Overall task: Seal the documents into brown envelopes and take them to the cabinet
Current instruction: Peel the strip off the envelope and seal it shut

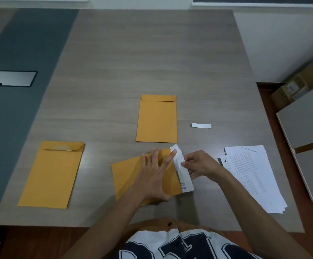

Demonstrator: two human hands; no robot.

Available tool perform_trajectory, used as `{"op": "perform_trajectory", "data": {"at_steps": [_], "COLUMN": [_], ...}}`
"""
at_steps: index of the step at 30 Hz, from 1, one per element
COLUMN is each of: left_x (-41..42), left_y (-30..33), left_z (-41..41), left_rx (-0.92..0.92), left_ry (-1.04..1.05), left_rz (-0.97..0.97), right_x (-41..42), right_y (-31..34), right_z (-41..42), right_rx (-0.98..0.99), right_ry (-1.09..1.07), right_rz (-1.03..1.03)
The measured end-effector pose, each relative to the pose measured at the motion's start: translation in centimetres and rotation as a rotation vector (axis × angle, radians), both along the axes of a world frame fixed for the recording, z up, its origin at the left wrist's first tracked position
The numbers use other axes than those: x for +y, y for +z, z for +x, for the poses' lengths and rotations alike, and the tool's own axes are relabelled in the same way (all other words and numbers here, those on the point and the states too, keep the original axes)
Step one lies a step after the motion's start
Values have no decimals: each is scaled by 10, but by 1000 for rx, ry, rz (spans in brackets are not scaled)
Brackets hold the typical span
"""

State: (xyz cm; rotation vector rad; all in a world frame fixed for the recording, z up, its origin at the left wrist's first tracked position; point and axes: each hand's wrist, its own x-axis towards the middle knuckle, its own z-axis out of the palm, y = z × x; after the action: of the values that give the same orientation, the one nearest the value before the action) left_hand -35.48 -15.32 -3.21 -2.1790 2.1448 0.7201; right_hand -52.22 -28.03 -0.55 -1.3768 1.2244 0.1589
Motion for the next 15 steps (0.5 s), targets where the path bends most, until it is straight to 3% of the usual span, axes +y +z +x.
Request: {"op": "perform_trajectory", "data": {"at_steps": [11,13,15], "left_x": [-1,-1,-3], "left_y": [4,-2,-11], "left_z": [-2,1,3], "left_rx": [-11,-58,-117], "left_ry": [-1,16,36], "left_rz": [-55,-27,22], "right_x": [13,10,10], "right_y": [-13,-17,-25], "right_z": [18,15,10], "right_rx": [-93,-81,-20], "right_ry": [-30,-56,-71], "right_rz": [134,52,-161]}}
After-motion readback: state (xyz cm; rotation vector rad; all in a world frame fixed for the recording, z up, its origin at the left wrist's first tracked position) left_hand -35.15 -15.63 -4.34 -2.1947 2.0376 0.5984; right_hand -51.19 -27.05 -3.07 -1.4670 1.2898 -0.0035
